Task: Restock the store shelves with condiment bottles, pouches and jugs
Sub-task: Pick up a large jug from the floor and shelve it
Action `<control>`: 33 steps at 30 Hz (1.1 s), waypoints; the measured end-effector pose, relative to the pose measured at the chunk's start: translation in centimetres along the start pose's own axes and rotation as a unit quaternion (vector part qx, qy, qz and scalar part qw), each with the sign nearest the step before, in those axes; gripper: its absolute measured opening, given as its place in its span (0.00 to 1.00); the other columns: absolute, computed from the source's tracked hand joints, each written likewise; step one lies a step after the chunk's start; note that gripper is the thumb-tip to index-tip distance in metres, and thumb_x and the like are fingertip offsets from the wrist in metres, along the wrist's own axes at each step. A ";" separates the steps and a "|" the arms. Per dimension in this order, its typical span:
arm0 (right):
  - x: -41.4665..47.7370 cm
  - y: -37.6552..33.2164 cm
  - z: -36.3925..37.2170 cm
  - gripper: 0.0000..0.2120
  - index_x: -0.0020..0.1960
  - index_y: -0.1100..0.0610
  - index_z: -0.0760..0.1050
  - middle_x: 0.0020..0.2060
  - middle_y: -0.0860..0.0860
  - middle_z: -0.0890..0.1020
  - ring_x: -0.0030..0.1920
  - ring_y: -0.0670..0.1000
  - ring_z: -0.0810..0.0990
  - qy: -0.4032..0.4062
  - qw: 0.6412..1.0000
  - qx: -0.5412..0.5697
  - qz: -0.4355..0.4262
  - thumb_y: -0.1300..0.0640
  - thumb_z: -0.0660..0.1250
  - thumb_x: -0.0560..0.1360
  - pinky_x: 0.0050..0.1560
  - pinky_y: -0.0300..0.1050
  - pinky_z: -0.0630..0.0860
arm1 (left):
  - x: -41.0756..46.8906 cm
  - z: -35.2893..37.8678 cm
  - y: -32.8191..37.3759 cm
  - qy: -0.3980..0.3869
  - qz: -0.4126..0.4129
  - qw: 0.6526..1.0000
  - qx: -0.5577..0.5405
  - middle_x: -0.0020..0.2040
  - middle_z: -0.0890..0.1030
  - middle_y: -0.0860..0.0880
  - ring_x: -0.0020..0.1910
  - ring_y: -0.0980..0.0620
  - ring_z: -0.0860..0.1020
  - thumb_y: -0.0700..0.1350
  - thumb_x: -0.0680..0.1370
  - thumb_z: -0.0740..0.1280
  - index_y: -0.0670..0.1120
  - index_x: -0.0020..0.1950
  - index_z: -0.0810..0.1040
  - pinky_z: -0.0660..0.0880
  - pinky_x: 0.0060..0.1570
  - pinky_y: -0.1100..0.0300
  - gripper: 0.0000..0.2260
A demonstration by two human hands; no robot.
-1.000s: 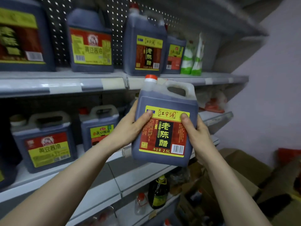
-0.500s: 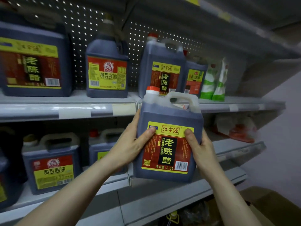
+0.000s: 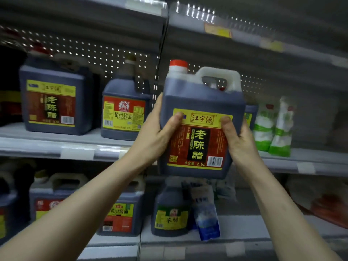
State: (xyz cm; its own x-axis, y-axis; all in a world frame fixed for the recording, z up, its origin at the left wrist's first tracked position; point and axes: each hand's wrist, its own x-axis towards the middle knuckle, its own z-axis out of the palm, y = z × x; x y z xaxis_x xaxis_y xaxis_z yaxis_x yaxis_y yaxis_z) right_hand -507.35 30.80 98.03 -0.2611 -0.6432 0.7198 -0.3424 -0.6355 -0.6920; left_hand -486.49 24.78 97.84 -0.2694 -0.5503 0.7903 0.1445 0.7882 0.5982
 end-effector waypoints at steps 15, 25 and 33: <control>7.0 3.0 0.5 0.45 0.75 0.47 0.67 0.62 0.46 0.82 0.63 0.47 0.81 -0.041 0.997 0.063 -0.013 0.22 0.65 0.66 0.66 0.55 0.77 | 4.9 2.4 -0.9 0.104 -0.027 0.994 0.024 0.51 0.83 0.62 0.51 0.61 0.82 0.62 0.79 0.60 0.63 0.60 0.71 0.77 0.43 0.71 0.11; 8.4 4.7 0.6 0.47 0.77 0.47 0.63 0.66 0.46 0.80 0.66 0.48 0.79 -0.036 0.997 0.067 -0.033 0.22 0.64 0.66 0.67 0.55 0.76 | 6.3 2.4 -3.2 0.107 -0.032 0.993 0.025 0.53 0.84 0.57 0.53 0.57 0.83 0.69 0.74 0.61 0.67 0.60 0.72 0.79 0.49 0.57 0.16; 9.1 6.5 1.0 0.44 0.77 0.44 0.63 0.66 0.43 0.79 0.65 0.44 0.78 -0.033 0.997 0.057 -0.044 0.23 0.63 0.68 0.64 0.46 0.77 | 6.9 2.3 -5.1 0.104 -0.040 0.994 0.022 0.52 0.83 0.60 0.52 0.59 0.83 0.69 0.73 0.61 0.65 0.62 0.71 0.79 0.43 0.68 0.20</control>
State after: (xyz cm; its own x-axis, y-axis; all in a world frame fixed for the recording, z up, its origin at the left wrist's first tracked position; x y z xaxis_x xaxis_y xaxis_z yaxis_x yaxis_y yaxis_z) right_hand -511.06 20.43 100.06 -0.1728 -0.6078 0.7751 -0.2562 -0.7321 -0.6312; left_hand -491.25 17.57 99.97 -0.0751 -0.6535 0.7532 0.0880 0.7481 0.6578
